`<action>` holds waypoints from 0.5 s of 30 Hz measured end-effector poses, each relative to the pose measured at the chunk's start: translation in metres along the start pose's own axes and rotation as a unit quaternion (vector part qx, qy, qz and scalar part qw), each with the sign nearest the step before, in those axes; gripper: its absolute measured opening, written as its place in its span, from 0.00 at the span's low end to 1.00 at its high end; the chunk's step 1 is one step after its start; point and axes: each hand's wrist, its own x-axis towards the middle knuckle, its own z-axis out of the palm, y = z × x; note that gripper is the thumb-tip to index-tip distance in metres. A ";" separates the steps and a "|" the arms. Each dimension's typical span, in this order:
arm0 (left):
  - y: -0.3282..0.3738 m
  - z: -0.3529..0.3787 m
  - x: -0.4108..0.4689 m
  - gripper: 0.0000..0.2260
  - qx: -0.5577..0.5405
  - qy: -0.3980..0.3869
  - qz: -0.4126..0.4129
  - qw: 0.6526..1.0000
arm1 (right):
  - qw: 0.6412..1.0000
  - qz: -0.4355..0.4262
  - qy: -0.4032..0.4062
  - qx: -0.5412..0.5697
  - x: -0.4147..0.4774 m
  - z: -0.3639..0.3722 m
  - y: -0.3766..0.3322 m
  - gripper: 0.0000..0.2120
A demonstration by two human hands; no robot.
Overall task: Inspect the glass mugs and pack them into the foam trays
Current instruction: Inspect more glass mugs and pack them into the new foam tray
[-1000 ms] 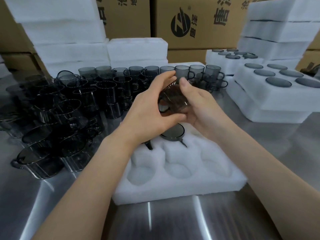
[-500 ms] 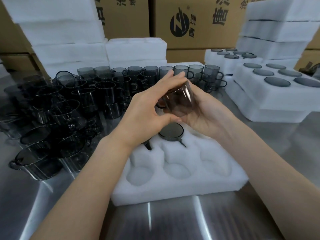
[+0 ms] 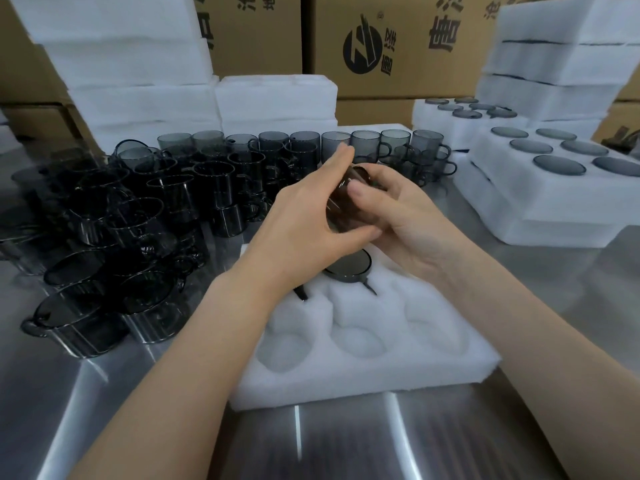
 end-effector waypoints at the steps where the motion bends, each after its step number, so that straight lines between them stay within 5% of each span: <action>1: 0.000 0.000 0.000 0.38 -0.005 0.001 0.003 1.000 | 1.000 -0.009 0.002 -0.018 -0.001 0.000 0.000 0.19; 15: 0.002 -0.002 0.000 0.43 -0.047 -0.047 0.063 0.996 | 0.998 -0.008 0.055 0.044 0.001 -0.004 -0.005 0.13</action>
